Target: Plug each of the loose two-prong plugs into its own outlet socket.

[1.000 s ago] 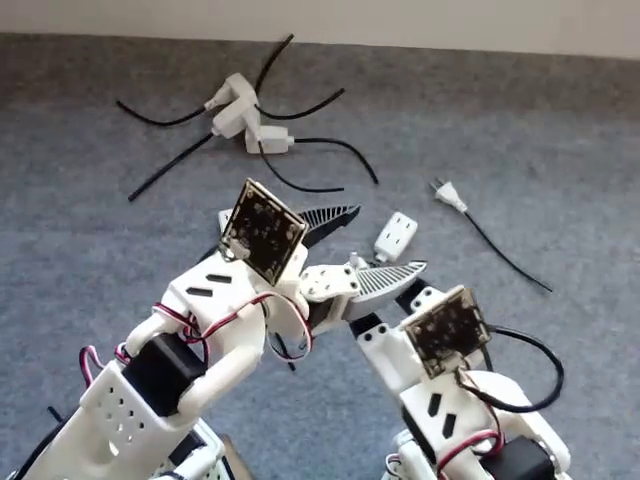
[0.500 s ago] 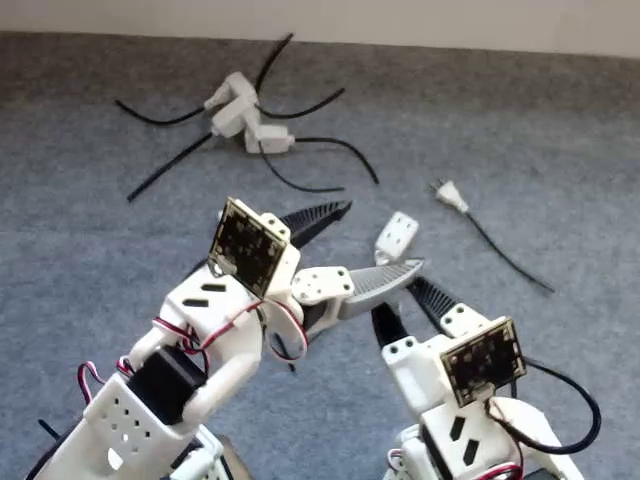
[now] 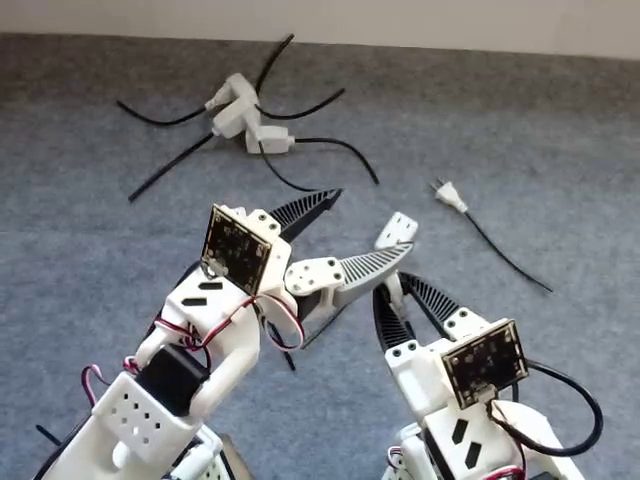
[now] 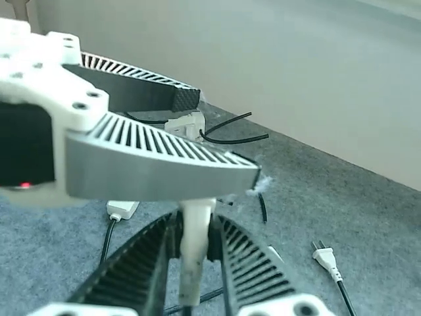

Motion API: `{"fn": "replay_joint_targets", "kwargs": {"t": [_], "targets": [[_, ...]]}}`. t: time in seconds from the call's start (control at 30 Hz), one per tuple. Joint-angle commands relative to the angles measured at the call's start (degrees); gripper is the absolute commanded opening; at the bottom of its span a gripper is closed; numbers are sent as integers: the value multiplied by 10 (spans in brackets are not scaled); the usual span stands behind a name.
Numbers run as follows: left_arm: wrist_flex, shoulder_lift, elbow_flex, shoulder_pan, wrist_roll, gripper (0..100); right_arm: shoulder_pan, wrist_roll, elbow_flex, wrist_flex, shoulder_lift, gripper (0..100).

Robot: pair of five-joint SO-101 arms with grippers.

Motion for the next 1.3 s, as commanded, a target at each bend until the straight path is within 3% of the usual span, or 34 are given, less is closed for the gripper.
{"fn": "replay_joint_targets", "kwargs": {"t": [0.0, 0.33, 0.43, 0.6, 0.87, 1.0, 1.13, 1.27], "targets": [[-8, 6, 18, -22, -3, 337, 6, 3, -51, 0, 1, 8], [-8, 0, 19, -27, -2, 337, 9, 3, -46, 0, 7, 8], [-7, 0, -2, -59, -2, 337, 10, 3, -45, 0, 7, 8], [-6, 0, -14, -182, -2, 337, 10, 3, -49, -7, 41, 8], [5, 0, 25, -417, -2, 337, 6, -2, -92, -76, 268, 8], [4, 0, 80, -495, 8, 337, 6, -78, -153, -98, 371, 8], [3, 6, 128, -536, 105, 337, 14, -149, -212, -88, 479, 8], [7, 7, 139, -534, 148, 337, 112, -236, -262, -41, 556, 8]]}}
